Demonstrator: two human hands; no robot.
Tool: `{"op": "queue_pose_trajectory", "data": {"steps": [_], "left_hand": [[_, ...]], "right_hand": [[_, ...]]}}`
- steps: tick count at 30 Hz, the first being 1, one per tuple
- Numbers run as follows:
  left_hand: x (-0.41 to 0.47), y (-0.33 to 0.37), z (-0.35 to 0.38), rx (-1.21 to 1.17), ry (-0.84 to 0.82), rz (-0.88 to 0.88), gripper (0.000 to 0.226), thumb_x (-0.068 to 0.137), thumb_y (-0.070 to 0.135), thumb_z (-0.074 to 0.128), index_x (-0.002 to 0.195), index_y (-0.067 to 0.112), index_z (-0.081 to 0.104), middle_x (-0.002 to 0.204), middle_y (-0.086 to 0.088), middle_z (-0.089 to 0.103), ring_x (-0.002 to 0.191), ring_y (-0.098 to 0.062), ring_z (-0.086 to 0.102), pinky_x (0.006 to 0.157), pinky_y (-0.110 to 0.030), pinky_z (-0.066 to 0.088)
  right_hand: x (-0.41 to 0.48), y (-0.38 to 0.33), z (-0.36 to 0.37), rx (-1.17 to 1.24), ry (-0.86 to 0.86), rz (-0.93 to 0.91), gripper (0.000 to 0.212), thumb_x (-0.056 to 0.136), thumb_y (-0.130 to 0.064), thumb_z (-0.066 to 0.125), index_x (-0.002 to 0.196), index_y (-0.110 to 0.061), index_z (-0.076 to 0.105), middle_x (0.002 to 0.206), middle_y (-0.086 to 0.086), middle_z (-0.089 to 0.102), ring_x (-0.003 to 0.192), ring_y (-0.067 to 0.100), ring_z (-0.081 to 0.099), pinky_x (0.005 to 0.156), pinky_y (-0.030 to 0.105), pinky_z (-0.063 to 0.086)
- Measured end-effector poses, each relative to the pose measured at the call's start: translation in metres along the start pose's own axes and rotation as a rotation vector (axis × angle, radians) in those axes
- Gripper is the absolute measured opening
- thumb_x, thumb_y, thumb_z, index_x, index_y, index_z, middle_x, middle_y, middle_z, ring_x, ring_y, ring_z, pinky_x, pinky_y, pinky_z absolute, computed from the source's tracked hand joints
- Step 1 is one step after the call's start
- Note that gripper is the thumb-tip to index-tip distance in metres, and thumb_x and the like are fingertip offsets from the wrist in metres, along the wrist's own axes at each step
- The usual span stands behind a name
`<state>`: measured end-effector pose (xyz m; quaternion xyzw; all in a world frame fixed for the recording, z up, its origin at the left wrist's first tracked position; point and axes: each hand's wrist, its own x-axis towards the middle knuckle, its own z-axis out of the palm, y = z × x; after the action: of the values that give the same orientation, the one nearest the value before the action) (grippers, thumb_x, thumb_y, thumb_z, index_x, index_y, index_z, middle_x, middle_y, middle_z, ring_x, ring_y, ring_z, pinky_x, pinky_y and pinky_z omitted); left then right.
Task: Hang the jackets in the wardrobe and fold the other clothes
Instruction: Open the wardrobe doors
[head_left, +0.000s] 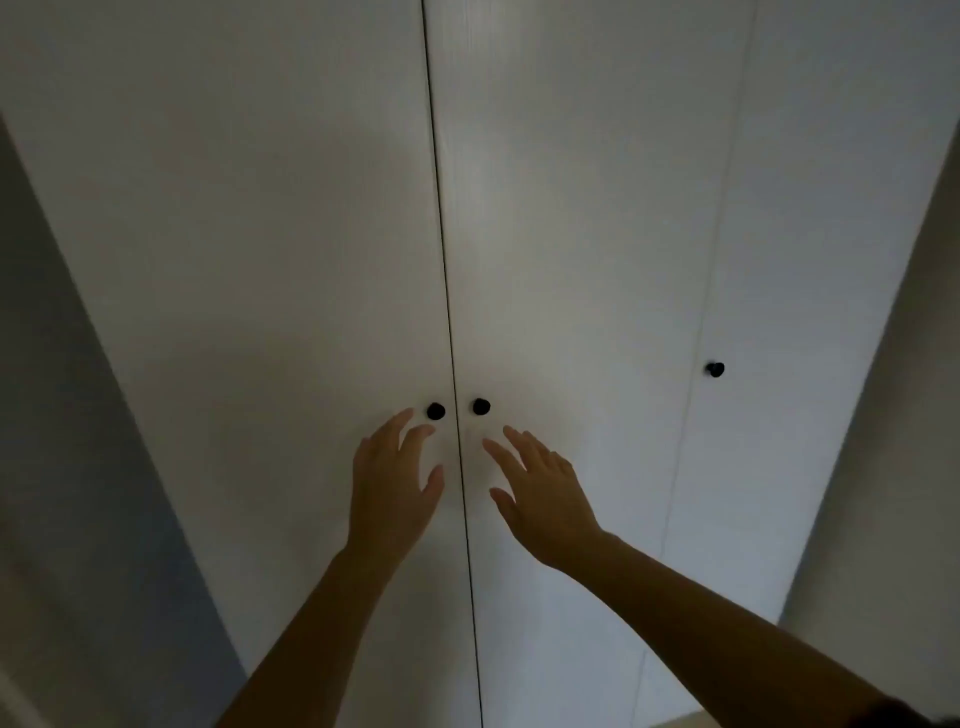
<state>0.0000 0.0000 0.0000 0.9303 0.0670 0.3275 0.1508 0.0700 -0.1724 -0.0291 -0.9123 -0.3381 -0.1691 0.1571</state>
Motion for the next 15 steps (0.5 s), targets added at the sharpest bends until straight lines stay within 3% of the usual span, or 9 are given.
{"op": "queue_pose_trajectory", "data": {"steps": [8, 15], "left_hand": [[0.056, -0.028, 0.049, -0.022, -0.077, 0.056, 0.049, 0.094, 0.029, 0.052, 0.14, 0.018, 0.041, 0.152, 0.0, 0.029, 0.139, -0.014, 0.026, 0.112, -0.03, 0.027], [0.071, -0.037, 0.063, -0.097, 0.015, 0.033, 0.04, 0.088, 0.016, 0.061, 0.127, 0.011, 0.054, 0.131, -0.005, 0.048, 0.117, -0.018, 0.05, 0.097, -0.029, 0.046]], "right_hand": [[0.065, 0.019, 0.035, -0.011, 0.021, 0.001, 0.06, 0.1, -0.036, 0.041, 0.151, -0.028, 0.013, 0.161, 0.0, 0.0, 0.148, 0.02, 0.004, 0.116, 0.036, 0.012], [0.083, 0.032, 0.046, 0.06, 0.072, -0.11, 0.061, 0.098, -0.026, 0.046, 0.151, -0.021, 0.017, 0.16, -0.001, 0.014, 0.145, 0.016, 0.019, 0.114, 0.032, 0.025]]}}
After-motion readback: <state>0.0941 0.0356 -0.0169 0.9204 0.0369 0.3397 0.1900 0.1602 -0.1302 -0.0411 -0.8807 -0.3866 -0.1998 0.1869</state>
